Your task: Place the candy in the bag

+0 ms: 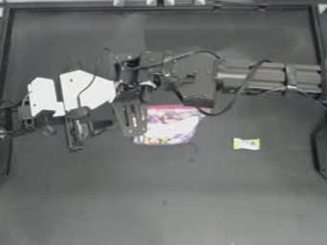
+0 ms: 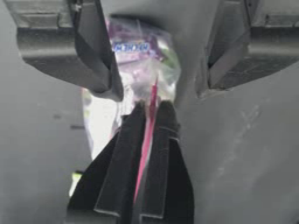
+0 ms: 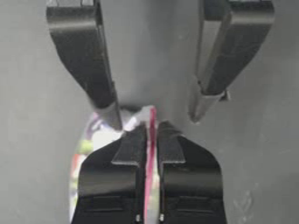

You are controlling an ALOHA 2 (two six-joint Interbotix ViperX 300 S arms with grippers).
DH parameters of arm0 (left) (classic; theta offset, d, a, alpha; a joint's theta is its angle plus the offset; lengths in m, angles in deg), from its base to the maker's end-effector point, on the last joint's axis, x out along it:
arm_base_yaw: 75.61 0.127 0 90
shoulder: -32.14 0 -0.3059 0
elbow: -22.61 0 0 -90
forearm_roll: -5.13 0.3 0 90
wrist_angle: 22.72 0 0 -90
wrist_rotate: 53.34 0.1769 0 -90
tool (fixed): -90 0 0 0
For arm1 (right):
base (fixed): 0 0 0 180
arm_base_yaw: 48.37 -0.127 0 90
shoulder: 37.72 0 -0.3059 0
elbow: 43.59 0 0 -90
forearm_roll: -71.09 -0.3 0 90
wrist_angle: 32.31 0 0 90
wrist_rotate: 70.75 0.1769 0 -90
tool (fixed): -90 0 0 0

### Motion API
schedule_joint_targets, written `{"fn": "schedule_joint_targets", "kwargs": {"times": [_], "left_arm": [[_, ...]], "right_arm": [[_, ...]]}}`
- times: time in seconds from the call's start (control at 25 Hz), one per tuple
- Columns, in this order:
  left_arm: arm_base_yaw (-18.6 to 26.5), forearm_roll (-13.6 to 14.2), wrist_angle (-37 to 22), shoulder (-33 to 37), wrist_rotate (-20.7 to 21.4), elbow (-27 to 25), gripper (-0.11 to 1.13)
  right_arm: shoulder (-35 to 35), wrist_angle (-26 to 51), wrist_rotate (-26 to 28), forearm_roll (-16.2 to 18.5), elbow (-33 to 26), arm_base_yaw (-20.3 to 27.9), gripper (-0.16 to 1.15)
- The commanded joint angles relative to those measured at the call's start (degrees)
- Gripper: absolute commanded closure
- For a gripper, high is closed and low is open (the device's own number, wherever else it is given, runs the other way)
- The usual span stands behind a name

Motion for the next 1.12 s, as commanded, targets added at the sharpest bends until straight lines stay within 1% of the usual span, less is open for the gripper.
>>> {"fn": "schedule_joint_targets", "kwargs": {"times": [0.04,0.24,0.44,0.52,0.64,0.72,0.88,1.12], "left_arm": [[0.09,0.09,0.09,0.44,0.0,1.23,0.14],[0.0,0.09,-1.32,0.18,0.0,1.14,0.14],[0.09,0.09,-1.32,0.09,0.0,1.32,0.15],[0.09,0.09,-1.32,0.09,0.0,1.41,0.19],[0.0,0.09,-1.32,0.09,0.0,1.41,0.3],[0.09,0.09,-1.32,0.09,0.0,1.41,0.34],[0.09,0.09,-1.41,0.09,0.0,1.41,0.37],[0.0,0.09,-1.41,0.35,0.0,1.41,0.37]], "right_arm": [[-1.41,-0.35,-0.09,0.0,-1.67,-0.09,0.68],[-1.41,-0.35,-0.18,0.09,-1.67,-0.09,0.68],[-1.32,-0.26,-0.18,0.0,-2.02,-0.09,0.68],[-1.14,-0.09,-0.18,0.0,-2.29,-0.09,0.68],[-0.97,0.18,-0.18,0.0,-2.55,-0.09,0.69],[-0.97,0.18,-0.18,0.0,-2.64,-0.09,0.69],[-0.97,0.18,-0.18,-0.09,-2.64,-0.18,0.69],[-0.97,0.35,-0.18,-0.09,-2.37,-0.09,0.69]]}}
